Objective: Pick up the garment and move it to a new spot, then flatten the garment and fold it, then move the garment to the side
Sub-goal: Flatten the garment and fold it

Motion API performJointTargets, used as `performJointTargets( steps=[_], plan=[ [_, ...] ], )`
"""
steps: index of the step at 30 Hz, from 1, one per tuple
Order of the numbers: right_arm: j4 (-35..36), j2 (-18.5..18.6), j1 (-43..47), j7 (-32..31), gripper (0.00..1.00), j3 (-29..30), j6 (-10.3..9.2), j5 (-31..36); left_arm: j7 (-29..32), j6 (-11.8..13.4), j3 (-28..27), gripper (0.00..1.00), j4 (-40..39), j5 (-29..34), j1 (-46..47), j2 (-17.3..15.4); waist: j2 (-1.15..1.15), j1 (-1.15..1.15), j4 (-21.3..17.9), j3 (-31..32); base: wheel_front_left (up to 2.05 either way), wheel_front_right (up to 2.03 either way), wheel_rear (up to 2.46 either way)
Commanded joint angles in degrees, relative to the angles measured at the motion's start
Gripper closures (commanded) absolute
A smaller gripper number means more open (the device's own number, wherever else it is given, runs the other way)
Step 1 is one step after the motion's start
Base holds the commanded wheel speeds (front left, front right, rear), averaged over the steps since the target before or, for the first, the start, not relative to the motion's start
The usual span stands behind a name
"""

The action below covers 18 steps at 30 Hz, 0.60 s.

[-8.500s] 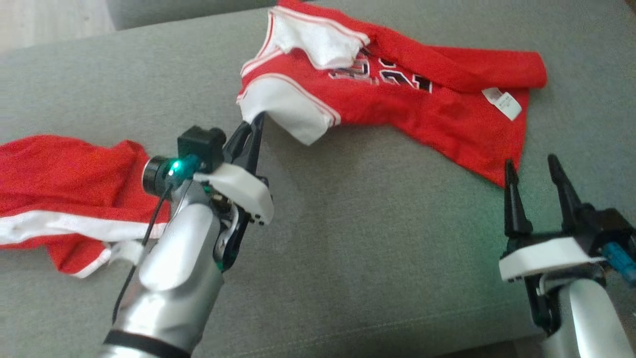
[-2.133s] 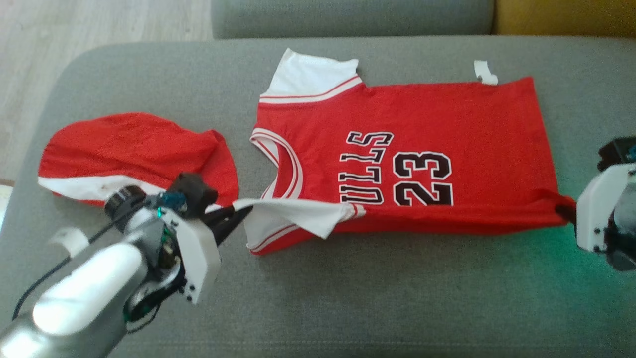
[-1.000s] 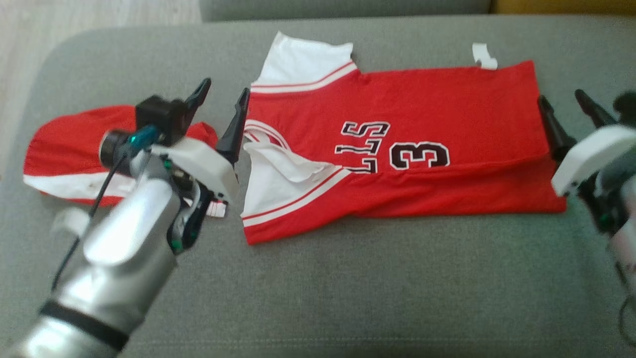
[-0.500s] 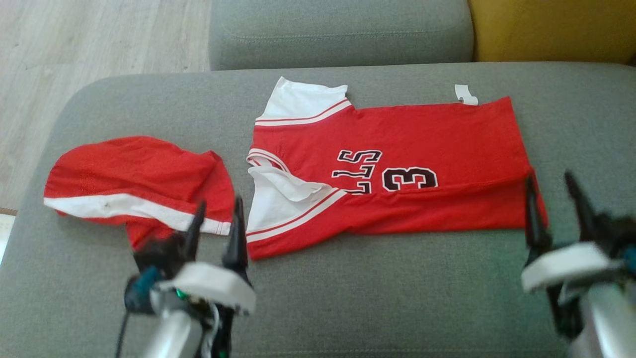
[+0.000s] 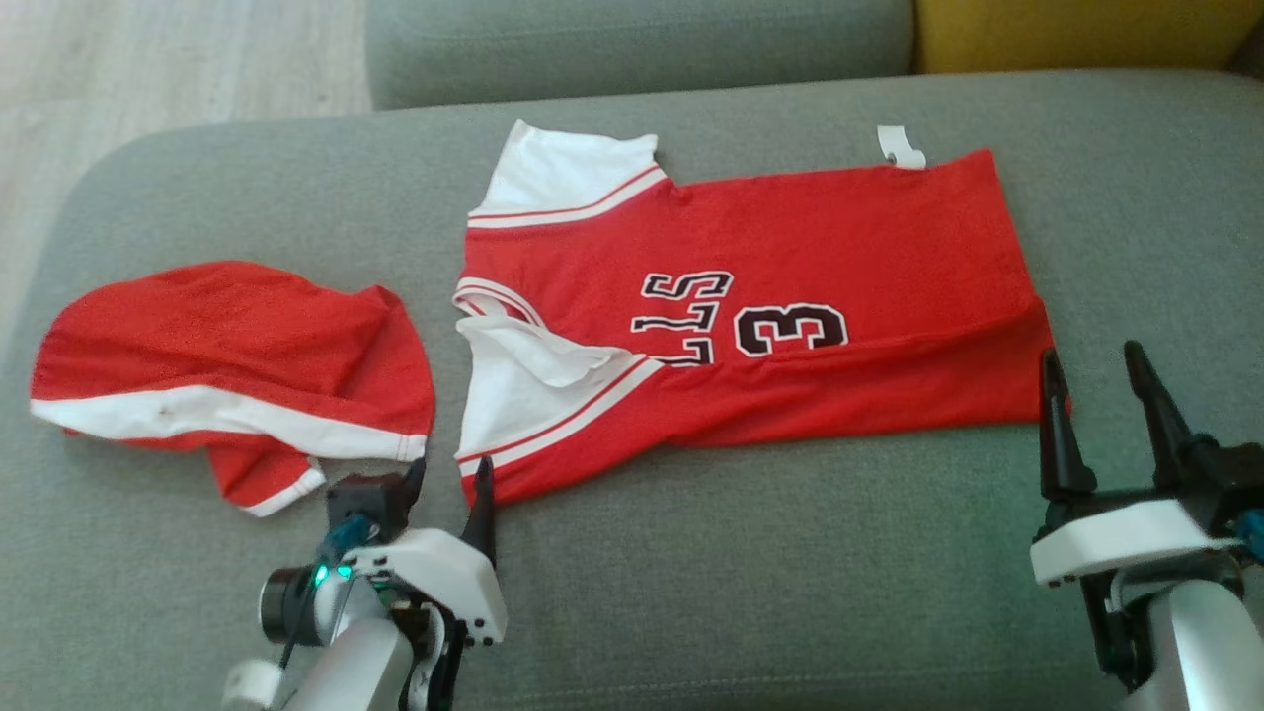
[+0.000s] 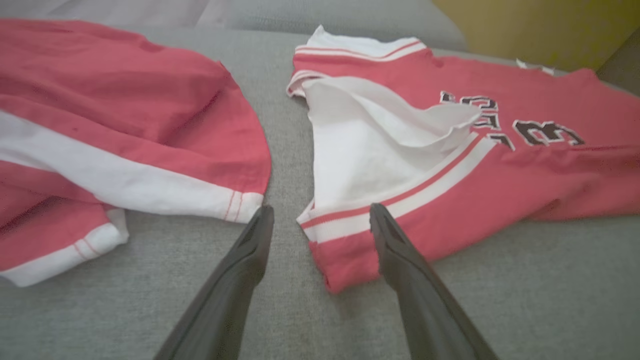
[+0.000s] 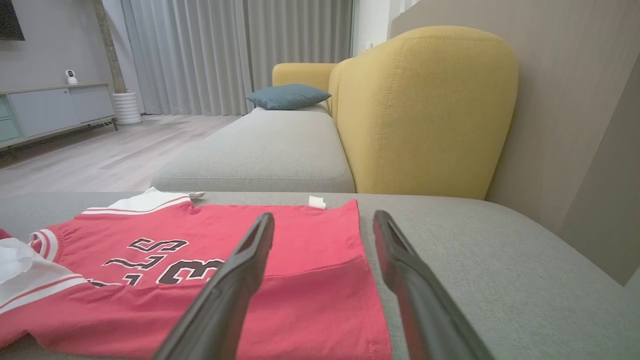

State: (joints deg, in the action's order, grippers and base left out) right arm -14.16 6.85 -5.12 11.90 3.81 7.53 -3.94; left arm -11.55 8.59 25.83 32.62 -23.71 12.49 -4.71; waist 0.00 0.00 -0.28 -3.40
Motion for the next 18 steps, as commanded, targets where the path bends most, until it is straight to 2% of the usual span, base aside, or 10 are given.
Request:
performJointTargets(
  steps=[1,13,14,15,18],
  plan=[
    [2.36,0.62,-2.45,0.01,0.0,-1.3,-0.04,0.49,0.17,0.26,-1.14,0.0,-0.13,0.46,3.14,0.06,0.0,0.0,-0.7,-0.8,0.0,0.0,0.0],
    [4.11,1.12,-3.75,-1.34,0.0,-0.15,-0.04,0.86,2.88,-0.72,1.02,0.0,12.91,0.83,9.63,0.6,0.0,0.0,-3.17,-4.36,0.0,0.0,0.0],
    [4.01,1.15,-3.86,-1.63,0.0,-0.04,-0.04,0.96,2.82,-1.02,1.29,0.65,13.45,0.87,10.03,0.65,0.0,0.0,-3.15,-4.49,0.0,0.0,0.0],
    [3.77,1.19,-4.0,-2.07,0.0,0.08,-0.04,1.08,2.67,-1.32,1.58,1.0,13.92,0.94,10.4,0.7,0.0,0.0,-3.08,-4.61,0.0,0.0,0.0],
    [2.09,1.13,-4.71,-4.7,0.0,1.08,-0.04,1.9,1.22,-1.74,2.02,1.0,14.33,0.96,11.33,0.89,0.0,0.0,-2.57,-4.82,0.0,0.0,0.0]
  ],
)
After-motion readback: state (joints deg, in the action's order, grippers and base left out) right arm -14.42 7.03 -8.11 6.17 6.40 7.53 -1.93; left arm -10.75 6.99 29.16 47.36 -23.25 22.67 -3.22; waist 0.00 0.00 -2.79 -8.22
